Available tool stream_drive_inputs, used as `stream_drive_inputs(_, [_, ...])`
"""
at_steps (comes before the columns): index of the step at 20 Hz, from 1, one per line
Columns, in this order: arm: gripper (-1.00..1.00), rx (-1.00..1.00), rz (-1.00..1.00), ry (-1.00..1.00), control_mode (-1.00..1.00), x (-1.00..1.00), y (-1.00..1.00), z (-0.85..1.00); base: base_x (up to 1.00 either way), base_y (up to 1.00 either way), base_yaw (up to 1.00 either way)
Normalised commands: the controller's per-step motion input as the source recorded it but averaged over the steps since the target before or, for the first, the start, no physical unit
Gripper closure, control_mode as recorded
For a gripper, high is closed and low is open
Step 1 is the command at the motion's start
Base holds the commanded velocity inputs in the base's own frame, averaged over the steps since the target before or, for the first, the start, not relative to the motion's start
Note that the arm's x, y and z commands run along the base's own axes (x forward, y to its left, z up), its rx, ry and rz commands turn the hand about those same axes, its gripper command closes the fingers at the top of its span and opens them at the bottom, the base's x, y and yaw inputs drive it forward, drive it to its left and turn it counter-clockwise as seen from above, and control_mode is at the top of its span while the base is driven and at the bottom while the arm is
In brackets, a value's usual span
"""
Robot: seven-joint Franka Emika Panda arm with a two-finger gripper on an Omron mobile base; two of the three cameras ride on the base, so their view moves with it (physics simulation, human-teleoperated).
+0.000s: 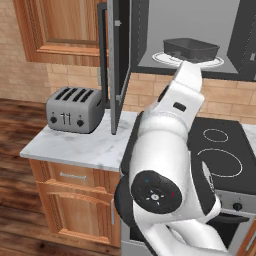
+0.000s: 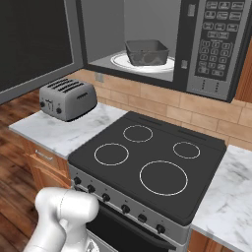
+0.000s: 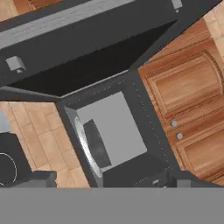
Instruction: Place the tupperware containing the fish and carrot meal in the microwave. Close the microwave door and press the start button to reheat the meal.
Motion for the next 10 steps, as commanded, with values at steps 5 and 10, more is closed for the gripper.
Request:
stream_drive_inputs(5, [-1.0, -0.19, -0.01, -0.12, -1.0, -0.04, 1.0, 0.0, 0.0, 0.0, 0.0])
stream_drive_inputs(10, [-1.0, -0.14, -0.01, -0.02, -1.0, -0.01, 1.0, 0.0, 0.0, 0.0, 0.0])
